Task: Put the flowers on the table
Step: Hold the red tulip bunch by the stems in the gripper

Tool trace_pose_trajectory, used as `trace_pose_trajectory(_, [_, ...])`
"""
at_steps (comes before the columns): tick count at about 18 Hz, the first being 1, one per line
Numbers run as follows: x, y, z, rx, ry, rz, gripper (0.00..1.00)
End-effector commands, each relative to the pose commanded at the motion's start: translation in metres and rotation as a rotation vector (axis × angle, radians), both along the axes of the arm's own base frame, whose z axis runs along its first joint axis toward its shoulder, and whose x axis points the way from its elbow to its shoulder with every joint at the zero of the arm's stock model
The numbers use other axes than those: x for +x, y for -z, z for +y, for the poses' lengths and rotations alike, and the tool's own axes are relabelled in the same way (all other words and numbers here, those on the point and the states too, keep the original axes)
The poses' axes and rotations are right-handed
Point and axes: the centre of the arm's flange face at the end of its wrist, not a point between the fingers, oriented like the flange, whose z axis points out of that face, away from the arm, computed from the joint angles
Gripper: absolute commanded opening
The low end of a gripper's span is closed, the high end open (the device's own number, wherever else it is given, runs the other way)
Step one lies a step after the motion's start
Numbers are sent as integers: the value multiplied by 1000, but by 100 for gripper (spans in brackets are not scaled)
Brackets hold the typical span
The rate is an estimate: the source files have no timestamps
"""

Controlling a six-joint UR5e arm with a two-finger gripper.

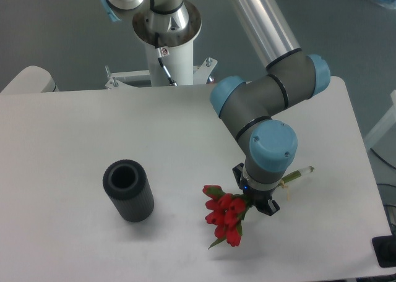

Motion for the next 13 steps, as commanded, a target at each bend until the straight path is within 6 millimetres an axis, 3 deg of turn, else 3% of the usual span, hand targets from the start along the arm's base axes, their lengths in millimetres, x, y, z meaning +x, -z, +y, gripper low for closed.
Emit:
trace_pose_trajectory(9, [2,-2,-1,0,0,-2,14])
trace_pose_trajectory(13, [22,-6,-17,-2,8,-21,14])
